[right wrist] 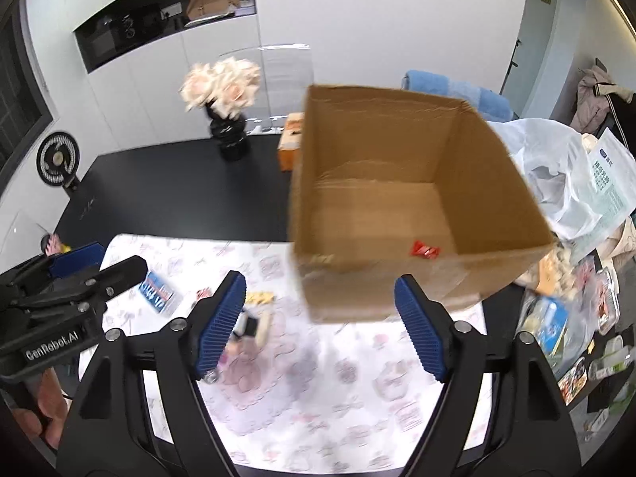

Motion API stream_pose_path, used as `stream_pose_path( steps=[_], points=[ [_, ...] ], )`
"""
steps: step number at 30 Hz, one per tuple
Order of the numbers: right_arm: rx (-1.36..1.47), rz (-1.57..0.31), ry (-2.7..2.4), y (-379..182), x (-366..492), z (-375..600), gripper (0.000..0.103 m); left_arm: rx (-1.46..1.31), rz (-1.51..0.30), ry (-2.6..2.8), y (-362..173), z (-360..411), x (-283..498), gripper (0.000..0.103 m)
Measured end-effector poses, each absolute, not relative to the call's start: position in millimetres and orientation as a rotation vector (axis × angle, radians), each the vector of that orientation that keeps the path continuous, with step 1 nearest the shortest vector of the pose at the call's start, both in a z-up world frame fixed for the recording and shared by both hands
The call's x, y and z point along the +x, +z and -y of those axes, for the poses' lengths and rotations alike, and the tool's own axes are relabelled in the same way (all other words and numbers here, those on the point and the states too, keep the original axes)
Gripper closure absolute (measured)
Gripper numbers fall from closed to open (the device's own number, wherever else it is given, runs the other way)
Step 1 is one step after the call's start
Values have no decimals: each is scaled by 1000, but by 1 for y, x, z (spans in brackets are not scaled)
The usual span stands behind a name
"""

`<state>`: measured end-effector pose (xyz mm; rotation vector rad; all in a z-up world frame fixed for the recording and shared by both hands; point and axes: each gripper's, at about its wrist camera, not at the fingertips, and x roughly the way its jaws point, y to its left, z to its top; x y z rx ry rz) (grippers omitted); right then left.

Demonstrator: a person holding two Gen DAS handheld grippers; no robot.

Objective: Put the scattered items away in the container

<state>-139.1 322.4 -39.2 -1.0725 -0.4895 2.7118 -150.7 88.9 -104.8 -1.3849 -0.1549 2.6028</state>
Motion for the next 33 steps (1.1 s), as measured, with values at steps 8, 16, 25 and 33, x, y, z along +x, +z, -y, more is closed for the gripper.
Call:
stream_pose_path(
  steps=[8,16,25,33],
  points=[
    [-1147,503,2682,-115,-121,-295,21,-1468,202,2597,-150,-26,-113,34],
    [-1231,520,2629,-192,-112,-286,21,-1578,160,2547,-220,-7,-95,34],
    [-1306,525,2580,-267,-107,-294,21,-1675,172,2478,-294,-5,-82,34],
    [-1365,542,2631,-298,-113,-284,25,-1705,194,2529,-325,20,-82,34]
  ],
)
